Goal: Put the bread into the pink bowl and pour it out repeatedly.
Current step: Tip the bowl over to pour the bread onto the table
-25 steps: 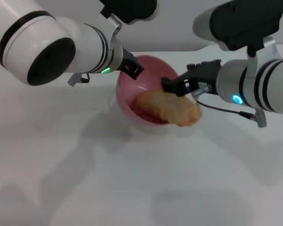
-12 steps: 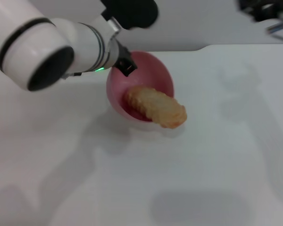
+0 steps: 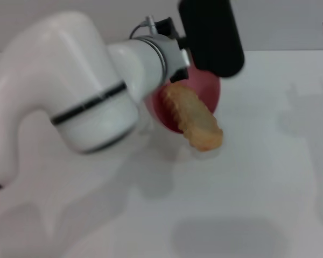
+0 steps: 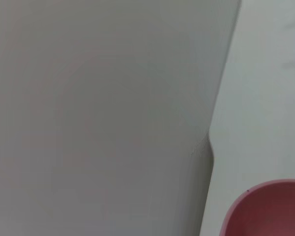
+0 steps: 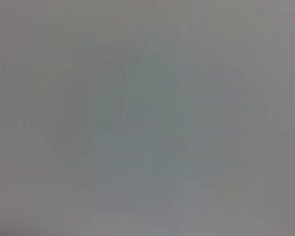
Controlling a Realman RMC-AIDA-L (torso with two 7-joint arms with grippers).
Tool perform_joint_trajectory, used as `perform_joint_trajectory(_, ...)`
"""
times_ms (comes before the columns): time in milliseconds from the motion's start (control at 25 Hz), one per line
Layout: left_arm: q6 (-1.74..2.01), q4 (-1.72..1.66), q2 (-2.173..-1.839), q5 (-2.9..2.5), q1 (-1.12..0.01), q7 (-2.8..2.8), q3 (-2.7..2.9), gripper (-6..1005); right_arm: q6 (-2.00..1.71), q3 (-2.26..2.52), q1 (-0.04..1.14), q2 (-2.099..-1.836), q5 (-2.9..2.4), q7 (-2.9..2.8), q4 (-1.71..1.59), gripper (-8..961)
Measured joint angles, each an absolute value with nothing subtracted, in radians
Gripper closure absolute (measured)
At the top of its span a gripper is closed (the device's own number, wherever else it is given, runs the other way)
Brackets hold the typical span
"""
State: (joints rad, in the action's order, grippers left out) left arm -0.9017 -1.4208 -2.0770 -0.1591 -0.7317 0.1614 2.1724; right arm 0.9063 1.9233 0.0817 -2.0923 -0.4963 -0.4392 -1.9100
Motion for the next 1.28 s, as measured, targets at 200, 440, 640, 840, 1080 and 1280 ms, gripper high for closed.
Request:
perform_joint_trajectory(200,-0.896,-1.433,-2.078,-0.270,-0.741,0.162,2.270,969,0.905,1.927,0.083,-2.090,-0.495,-0.459,-1.880,196)
perform_joint_trajectory(440,-0.887,-1.455,-2.079,-0.429,-0.732,0.149,2.349,969,0.899,1.933,0.091,-2.087,-0.494,-0.475,-1.859,196)
perform_joint_trajectory(640,-0.862,-1.464,-2.079,-0.502,-0.728,0.158,2.390,969,0.898,1.935,0.094,-2.086,-0.493,-0.484,-1.851,197)
perform_joint_trajectory(840,-0.847,-1.457,-2.079,-0.566,-0.724,0.180,2.443,969,0.903,1.938,0.094,-2.086,-0.493,-0.490,-1.850,197)
perform_joint_trajectory(1080,-0.821,-1.451,-2.078,-0.637,-0.696,0.230,2.478,969,0.905,1.944,0.095,-2.086,-0.493,-0.503,-1.843,197)
perform_joint_trajectory(1280,-0.799,-1.446,-2.078,-0.669,-0.664,0.361,2.508,969,0.906,1.952,0.099,-2.086,-0.489,-0.514,-1.837,198)
